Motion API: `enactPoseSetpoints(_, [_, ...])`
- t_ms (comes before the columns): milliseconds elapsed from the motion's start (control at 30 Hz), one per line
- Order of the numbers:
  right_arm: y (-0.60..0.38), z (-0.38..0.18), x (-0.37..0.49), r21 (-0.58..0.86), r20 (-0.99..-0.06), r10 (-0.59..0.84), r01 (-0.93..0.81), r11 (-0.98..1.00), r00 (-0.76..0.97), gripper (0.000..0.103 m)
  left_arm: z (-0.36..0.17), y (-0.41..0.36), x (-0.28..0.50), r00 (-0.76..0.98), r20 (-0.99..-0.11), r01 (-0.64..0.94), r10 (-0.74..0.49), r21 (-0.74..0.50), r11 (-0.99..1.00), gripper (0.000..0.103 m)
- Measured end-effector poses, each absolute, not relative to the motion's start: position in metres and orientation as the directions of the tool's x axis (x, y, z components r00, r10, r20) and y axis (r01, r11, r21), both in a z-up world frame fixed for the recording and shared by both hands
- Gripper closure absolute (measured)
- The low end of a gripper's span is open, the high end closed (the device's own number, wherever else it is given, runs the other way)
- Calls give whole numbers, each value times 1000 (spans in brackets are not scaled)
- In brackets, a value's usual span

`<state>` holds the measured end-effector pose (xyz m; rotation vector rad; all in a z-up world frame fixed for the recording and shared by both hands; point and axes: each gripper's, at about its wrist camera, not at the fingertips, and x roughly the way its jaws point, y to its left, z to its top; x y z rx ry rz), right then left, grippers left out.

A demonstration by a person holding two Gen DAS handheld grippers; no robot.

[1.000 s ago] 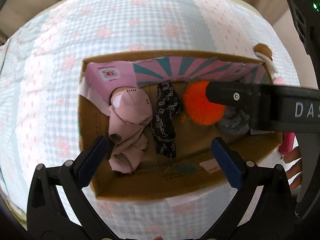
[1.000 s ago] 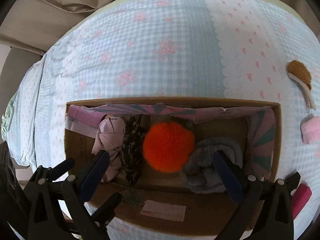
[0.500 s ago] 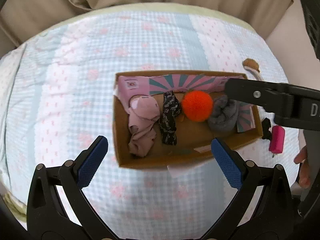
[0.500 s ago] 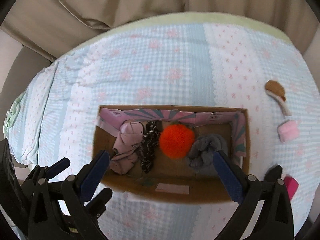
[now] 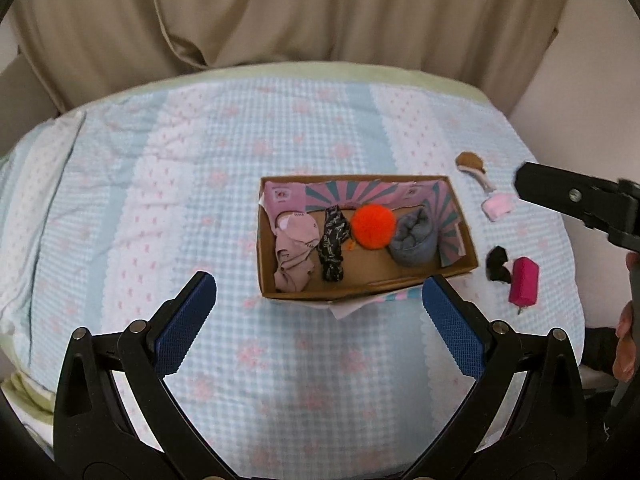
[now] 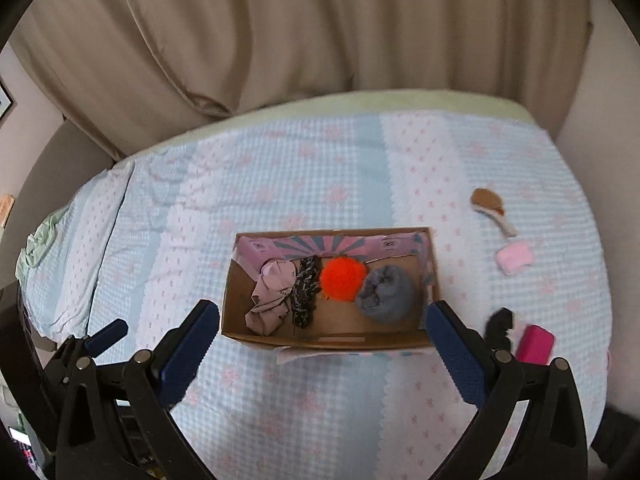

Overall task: Organize soft objects
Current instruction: 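Lift both tools out of the box, then move both tools toward the black sock and magenta pouch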

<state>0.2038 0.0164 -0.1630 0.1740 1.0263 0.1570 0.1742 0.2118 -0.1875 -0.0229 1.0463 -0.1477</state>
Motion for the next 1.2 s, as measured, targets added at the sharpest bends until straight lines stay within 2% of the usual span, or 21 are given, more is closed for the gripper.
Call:
enactPoseSetpoints(367, [-64,-115,117,142,-784,35,124,982,620,0,-130,184,133,608,-781,137,-144,-75,988,0])
enactPoseSetpoints(600, [-141,-116,76,128,-764,-63,246,961,643,0,-114,128,122,635,-753,180,-170,-70,981,0])
enactPoseSetpoints(933, [-251,-153,66,165,-809,-20,259,952,588,0,-129,4,126,567,-791,210,-230,-131,969,0])
enactPoseSetpoints(1200, [-308,-204,84,242,-862,75,277,930,502,0,-186,-85,146,462,-854,236,-241,-143,961,0])
